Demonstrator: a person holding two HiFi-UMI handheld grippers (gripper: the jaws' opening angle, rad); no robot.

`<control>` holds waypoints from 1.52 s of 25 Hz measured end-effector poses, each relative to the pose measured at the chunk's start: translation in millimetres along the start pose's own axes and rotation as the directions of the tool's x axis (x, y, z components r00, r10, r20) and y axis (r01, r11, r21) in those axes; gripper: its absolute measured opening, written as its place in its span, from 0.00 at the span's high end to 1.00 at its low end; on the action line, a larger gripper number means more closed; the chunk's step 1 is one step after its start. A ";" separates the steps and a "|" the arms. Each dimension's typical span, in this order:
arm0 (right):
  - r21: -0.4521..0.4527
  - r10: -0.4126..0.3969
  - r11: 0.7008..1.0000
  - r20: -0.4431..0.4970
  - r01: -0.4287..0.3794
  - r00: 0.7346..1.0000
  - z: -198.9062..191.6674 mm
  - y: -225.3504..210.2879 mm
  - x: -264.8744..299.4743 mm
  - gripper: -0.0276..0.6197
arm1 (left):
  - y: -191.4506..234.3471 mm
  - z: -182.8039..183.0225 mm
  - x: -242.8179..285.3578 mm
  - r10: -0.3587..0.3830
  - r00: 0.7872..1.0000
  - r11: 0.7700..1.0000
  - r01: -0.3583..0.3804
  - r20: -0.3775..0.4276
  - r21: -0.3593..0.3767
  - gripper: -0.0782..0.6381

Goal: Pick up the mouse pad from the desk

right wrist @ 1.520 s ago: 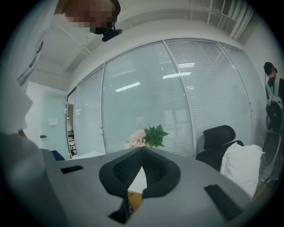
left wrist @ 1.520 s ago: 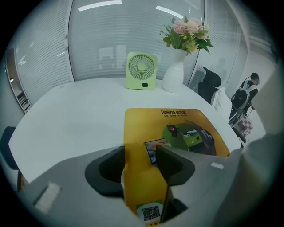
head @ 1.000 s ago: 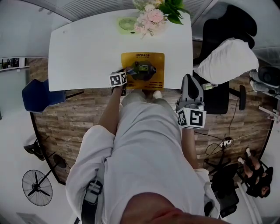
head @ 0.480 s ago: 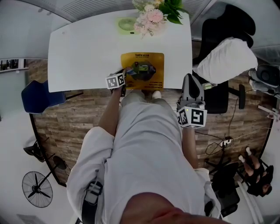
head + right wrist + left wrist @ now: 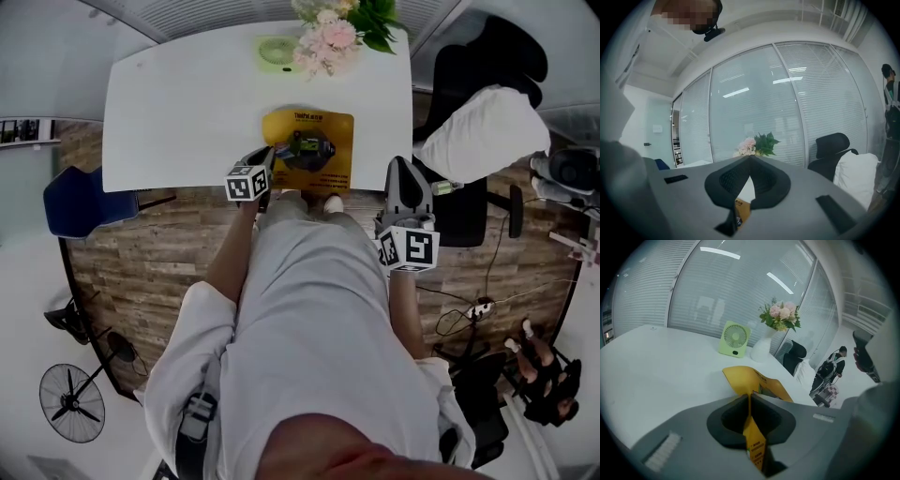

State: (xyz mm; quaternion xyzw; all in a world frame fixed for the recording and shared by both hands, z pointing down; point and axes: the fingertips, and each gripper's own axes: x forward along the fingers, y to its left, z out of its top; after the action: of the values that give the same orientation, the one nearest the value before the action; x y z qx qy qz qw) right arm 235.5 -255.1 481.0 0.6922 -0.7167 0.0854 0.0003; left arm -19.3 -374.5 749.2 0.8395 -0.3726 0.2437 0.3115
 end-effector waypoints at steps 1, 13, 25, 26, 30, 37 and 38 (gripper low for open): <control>-0.001 0.005 1.000 0.000 -0.005 1.000 -0.3 1.7 0.3 0.95 | -5.1 3.8 -3.9 -0.009 1.000 1.000 0.009 0.012 0.014 0.86; -0.024 0.062 0.998 0.001 -0.062 0.998 0.0 20.9 1.2 0.95 | -83.5 90.5 -62.3 -0.127 0.961 0.982 0.087 0.245 0.168 0.87; -0.075 0.133 0.989 0.044 -0.130 0.990 23.5 45.9 13.3 0.95 | -107.0 191.0 -156.0 -0.113 0.851 0.949 -0.060 0.513 0.309 0.87; -0.079 0.139 0.988 0.050 -0.135 0.989 25.7 47.3 15.3 0.95 | -107.4 198.3 -165.7 -0.109 0.838 0.946 -0.078 0.534 0.316 0.87; -0.087 0.147 0.986 0.085 -0.140 0.985 41.6 50.2 21.9 0.95 | -111.1 223.3 -206.3 -0.097 0.777 0.937 -0.138 0.622 0.319 0.86; -0.128 0.177 0.980 0.183 -0.155 0.967 90.7 60.7 28.7 0.95 | -130.9 251.1 -263.4 -0.095 0.680 0.912 -0.233 0.727 0.337 0.86; -0.134 0.186 0.978 0.194 -0.162 0.963 97.5 61.1 28.4 0.95 | -135.1 252.8 -267.4 -0.095 0.674 0.905 -0.249 0.732 0.346 0.86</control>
State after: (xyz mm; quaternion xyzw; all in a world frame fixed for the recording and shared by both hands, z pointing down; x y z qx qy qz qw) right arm 185.2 -293.6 380.8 0.6302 -0.7748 -0.0291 -0.0409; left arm -30.9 -354.5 357.9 0.8951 -0.4405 -0.0268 -0.0628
